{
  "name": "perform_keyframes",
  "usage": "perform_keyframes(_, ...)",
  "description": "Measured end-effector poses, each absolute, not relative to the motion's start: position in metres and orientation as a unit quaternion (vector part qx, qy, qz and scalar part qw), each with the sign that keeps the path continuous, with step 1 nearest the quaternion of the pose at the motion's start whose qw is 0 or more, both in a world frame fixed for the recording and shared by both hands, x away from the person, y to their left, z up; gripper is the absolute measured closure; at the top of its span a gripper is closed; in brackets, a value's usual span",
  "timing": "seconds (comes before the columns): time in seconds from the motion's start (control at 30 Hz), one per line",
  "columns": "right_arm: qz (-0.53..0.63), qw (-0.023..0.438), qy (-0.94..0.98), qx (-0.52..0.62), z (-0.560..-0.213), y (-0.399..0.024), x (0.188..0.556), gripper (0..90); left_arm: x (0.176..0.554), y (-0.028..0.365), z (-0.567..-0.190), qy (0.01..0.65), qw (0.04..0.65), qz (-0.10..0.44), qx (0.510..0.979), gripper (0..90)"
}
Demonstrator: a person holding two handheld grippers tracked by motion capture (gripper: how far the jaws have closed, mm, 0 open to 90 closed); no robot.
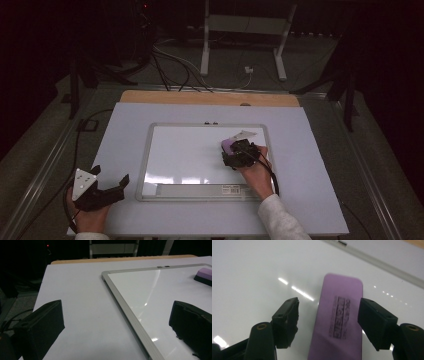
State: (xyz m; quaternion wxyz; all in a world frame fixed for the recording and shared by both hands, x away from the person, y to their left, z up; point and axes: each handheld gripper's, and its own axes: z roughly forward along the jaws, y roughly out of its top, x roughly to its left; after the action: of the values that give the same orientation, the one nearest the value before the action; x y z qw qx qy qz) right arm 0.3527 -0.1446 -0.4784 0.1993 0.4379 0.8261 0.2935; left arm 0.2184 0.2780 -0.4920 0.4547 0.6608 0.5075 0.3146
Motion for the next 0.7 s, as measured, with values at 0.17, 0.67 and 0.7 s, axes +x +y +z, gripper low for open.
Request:
perform_keyframes(0.17,0.279,0.200,0.825,0.448,-0.484,-0.147,0.356,33.9,0.218,0.279,-0.492,0.509,0.455,0.314,0.660,0.6)
perform_keyframes(0.67,0.267,0.213,0.806,0.483,-0.482,-0.163,0.364,57.6,0.218,0.279,-0.492,0.509,0.454,0.315,0.660,0.6)
perform_keyframes(0.7,0.270,0.215,0.804,0.485,-0.481,-0.165,0.364,61.0,0.218,0.279,-0.492,0.509,0.454,0.315,0.659,0.6)
